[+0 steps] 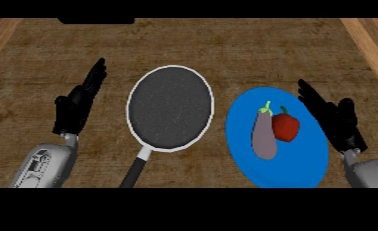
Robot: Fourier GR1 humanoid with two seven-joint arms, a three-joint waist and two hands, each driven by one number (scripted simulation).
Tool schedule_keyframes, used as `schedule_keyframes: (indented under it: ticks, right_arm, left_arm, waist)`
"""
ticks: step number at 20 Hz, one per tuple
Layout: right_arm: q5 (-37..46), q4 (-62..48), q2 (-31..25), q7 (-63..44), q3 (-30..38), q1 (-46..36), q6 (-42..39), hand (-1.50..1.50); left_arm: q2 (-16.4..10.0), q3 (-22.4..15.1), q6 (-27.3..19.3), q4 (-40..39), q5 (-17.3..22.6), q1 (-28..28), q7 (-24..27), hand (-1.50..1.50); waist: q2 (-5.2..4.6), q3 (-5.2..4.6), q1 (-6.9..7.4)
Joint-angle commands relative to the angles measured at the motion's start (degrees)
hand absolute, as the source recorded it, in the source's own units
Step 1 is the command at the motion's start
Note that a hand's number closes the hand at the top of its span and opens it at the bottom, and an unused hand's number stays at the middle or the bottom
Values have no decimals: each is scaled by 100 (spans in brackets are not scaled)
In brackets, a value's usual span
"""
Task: Pick the bell pepper from the plate and place it in the pan
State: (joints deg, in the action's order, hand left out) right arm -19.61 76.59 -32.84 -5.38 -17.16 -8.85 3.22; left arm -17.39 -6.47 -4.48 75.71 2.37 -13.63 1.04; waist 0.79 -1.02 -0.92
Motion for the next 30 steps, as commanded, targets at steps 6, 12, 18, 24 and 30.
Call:
schedule_keyframes:
  ticks: [6, 12, 18, 24, 30]
  right_arm:
    - [-495, 1021, 458, 699, 1027, -1213, 447, -150]
    - [176, 746, 722, 845, 2141, -262, 3109, 150]
    - [1394, 2882, 1010, 1254, 1071, 1414, 3608, -150]
    - [2339, 3709, -858, -1318, 950, 1472, 3198, -150]
    - [2504, 3693, -2348, -3301, 785, 1019, 1772, -150]
  left_arm:
    - [-664, 720, -723, -540, -333, 404, -956, 0]
    - [-776, 931, -543, -551, -30, 771, -1120, 0]
    - [-589, 813, -664, -312, -234, 610, -1301, 0]
    - [-895, 1052, -236, -354, 3, 805, -1160, 0]
    - [-792, 838, -402, -247, -230, 519, -1416, 0]
  waist:
    - [-54, 112, 201]
    - [57, 124, -258]
    - [-50, 98, -19]
    - [-46, 65, 19]
    - [-102, 55, 164]
